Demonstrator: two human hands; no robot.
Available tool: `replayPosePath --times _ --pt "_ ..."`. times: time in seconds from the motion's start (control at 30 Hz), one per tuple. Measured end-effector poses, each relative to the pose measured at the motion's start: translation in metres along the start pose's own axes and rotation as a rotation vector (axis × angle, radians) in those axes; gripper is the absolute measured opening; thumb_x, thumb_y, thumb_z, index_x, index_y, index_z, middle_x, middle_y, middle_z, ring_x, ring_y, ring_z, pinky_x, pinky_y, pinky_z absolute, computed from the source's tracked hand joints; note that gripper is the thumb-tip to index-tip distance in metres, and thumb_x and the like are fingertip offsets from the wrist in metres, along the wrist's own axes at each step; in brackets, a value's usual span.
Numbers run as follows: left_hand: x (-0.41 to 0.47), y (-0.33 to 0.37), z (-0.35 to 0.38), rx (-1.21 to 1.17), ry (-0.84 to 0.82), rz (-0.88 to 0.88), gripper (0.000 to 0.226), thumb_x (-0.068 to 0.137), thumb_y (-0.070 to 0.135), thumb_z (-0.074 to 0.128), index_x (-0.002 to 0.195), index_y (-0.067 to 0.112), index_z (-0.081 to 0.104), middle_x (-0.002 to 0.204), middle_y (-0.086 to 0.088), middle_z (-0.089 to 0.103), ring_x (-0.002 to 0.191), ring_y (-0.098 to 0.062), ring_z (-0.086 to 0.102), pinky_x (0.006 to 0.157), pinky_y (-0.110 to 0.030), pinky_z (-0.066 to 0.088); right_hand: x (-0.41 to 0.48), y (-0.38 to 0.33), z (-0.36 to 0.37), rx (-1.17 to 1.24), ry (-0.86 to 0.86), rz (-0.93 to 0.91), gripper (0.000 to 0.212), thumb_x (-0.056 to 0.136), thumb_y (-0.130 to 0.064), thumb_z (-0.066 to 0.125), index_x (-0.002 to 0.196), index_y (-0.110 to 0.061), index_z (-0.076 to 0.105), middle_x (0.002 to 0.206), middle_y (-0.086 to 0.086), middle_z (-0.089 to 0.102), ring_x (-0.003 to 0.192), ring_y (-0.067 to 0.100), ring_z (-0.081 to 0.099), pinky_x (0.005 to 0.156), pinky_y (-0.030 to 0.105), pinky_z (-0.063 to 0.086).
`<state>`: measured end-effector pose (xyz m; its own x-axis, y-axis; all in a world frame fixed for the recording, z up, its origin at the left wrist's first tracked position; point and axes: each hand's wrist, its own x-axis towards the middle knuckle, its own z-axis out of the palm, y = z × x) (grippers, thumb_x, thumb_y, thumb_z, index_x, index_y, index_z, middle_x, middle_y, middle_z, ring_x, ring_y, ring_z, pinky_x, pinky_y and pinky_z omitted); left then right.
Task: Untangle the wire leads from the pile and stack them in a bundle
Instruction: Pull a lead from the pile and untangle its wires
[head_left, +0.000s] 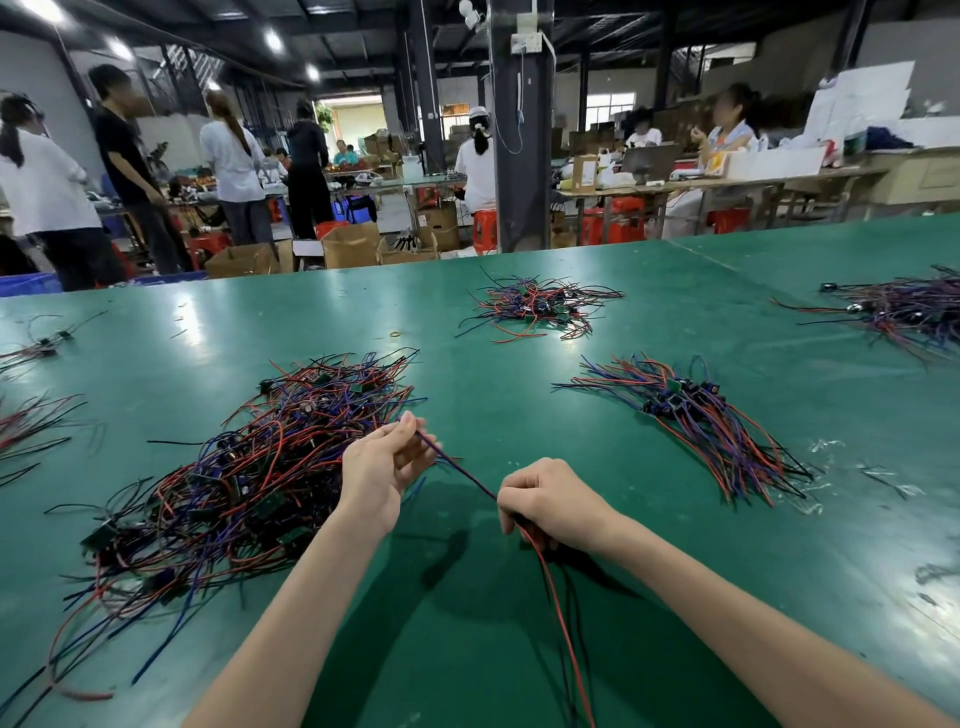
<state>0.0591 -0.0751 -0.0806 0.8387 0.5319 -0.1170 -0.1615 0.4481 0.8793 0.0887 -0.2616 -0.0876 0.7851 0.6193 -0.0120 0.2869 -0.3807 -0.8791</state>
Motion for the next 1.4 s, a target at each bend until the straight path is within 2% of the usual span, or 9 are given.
replayPosePath --times 0.23,0.4,0.7,0.8,1.03,1.13,1.2,1.3,1.4 --pt "0.001 -0.001 -0.004 -0.026 -0.021 0.011 0.021 0.095 0.010 0.054 0.080 -0.001 0.063 0.056 -0.005 0.065 0.050 -0.014 0.065 0.049 -0.020 0.054 0.001 0.000 0.003 0.000 0.000 -0.003 0.026 0.076 -0.007 0.052 0.052 -0.010 0.062 0.043 0.006 0.050 0.032 0.013 0.045 0.036 0.016 0.035" --pt "0.005 -0.006 -0.007 0.087 0.027 0.085 0.019 0.091 0.007 0.059 0.074 0.001 0.064 0.058 -0.006 0.066 0.053 -0.013 0.064 0.050 -0.021 0.053 0.001 0.001 0.002 0.009 -0.009 -0.002 0.026 0.077 -0.008 0.051 0.053 -0.009 0.061 0.045 0.010 0.050 0.033 0.015 0.044 0.037 0.016 0.035" --pt "0.004 -0.014 -0.014 0.609 0.075 0.505 0.022 0.091 0.013 0.063 0.069 0.012 0.065 0.060 -0.001 0.065 0.053 -0.012 0.066 0.053 -0.020 0.054 0.002 0.001 0.004 -0.016 -0.010 -0.005 0.025 0.077 -0.008 0.052 0.054 -0.007 0.062 0.043 0.005 0.049 0.033 0.016 0.044 0.037 0.016 0.035" --pt "0.004 -0.011 -0.012 0.410 0.088 0.375 0.020 0.091 0.014 0.063 0.073 0.008 0.069 0.058 0.001 0.065 0.052 -0.013 0.064 0.055 -0.025 0.056 0.002 0.000 0.004 -0.007 -0.009 0.004 0.025 0.077 -0.008 0.052 0.054 -0.008 0.061 0.045 0.007 0.050 0.034 0.017 0.045 0.037 0.016 0.035" --pt "-0.001 -0.005 -0.008 0.000 0.052 0.058 0.024 0.094 0.015 0.057 0.075 0.006 0.067 0.056 0.000 0.065 0.051 -0.009 0.063 0.049 -0.020 0.053 0.004 0.001 0.005 -0.004 -0.021 -0.013 0.025 0.077 -0.009 0.052 0.054 -0.008 0.062 0.044 0.006 0.050 0.034 0.016 0.045 0.036 0.015 0.035" --pt "0.000 -0.002 -0.009 -0.075 0.041 -0.053 0.024 0.095 0.016 0.055 0.077 0.005 0.066 0.054 0.000 0.063 0.050 -0.009 0.062 0.047 -0.019 0.052 0.004 0.002 0.004 0.002 -0.038 -0.021 0.026 0.077 -0.009 0.052 0.053 -0.011 0.062 0.043 0.003 0.050 0.035 0.015 0.046 0.037 0.014 0.035" --pt "0.001 -0.002 -0.010 -0.031 0.049 -0.024 0.023 0.094 0.014 0.056 0.076 0.004 0.067 0.056 -0.001 0.064 0.051 -0.010 0.062 0.048 -0.020 0.053 0.005 0.002 0.003 0.006 -0.054 -0.018 0.027 0.077 -0.010 0.052 0.052 -0.012 0.061 0.042 0.000 0.049 0.035 0.014 0.045 0.038 0.014 0.035" --pt "0.002 -0.004 -0.011 0.153 0.067 0.166 0.021 0.092 0.012 0.060 0.074 0.006 0.069 0.061 -0.002 0.064 0.051 -0.010 0.060 0.051 -0.022 0.054 0.005 0.003 0.003 -0.018 -0.056 -0.031 0.029 0.077 -0.009 0.052 0.051 -0.013 0.061 0.041 -0.005 0.048 0.036 0.011 0.043 0.040 0.014 0.034" --pt "0.003 -0.004 -0.012 0.175 0.074 0.235 0.020 0.091 0.015 0.063 0.074 0.008 0.071 0.065 -0.002 0.063 0.053 -0.010 0.057 0.052 -0.022 0.054 0.007 0.005 0.003 0.021 -0.045 -0.029 0.029 0.077 -0.008 0.053 0.051 -0.013 0.062 0.042 -0.006 0.046 0.037 0.007 0.040 0.042 0.013 0.032"
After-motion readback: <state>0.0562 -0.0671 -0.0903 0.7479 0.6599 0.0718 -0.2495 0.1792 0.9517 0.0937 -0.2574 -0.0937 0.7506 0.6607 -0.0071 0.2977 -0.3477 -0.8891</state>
